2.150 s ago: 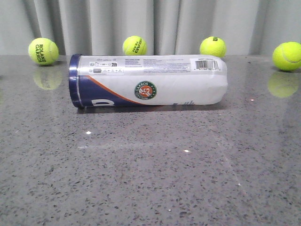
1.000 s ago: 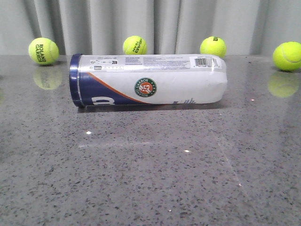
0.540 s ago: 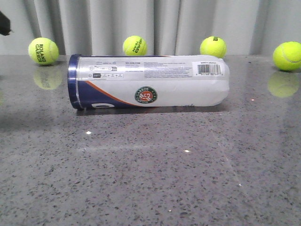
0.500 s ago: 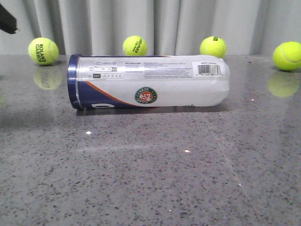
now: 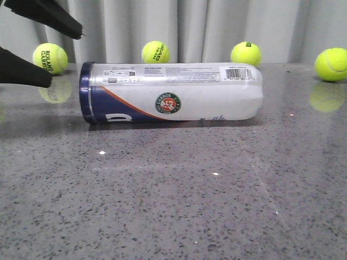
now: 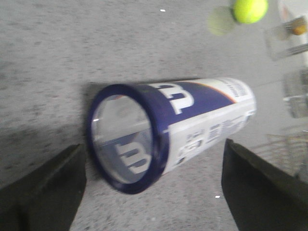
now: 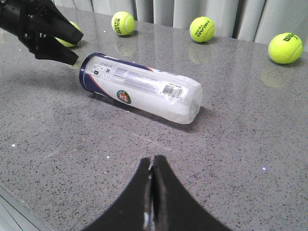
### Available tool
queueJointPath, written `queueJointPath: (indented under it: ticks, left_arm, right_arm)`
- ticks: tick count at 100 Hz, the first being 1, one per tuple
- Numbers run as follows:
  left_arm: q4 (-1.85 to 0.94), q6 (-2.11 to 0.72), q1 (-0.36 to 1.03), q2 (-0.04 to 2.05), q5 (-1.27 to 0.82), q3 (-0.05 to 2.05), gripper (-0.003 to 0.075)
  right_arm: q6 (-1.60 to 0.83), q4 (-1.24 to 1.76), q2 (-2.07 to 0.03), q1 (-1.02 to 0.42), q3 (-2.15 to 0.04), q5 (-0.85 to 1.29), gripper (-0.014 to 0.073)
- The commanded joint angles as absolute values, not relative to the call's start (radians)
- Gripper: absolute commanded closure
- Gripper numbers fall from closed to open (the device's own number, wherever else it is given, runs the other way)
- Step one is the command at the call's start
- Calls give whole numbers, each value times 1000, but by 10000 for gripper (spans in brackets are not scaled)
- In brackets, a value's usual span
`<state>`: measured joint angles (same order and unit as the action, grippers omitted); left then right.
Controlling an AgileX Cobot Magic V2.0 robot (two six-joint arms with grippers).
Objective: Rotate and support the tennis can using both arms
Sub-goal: 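Move the left gripper to the can's blue cap end and grasp it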
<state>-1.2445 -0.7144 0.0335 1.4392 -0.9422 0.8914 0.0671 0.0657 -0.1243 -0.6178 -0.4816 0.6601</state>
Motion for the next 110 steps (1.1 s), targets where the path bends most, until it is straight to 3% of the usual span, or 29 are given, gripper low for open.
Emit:
queueJointPath:
  ticks: [1, 110]
  left_arm:
    - [-1379, -765, 32, 1454, -1003, 926, 167]
    - [-1552, -871, 146, 1537, -1029, 927, 167]
  right_arm:
    - [64, 56, -136, -612, -504, 573, 662]
    - [64, 54, -136, -612, -486, 556, 662]
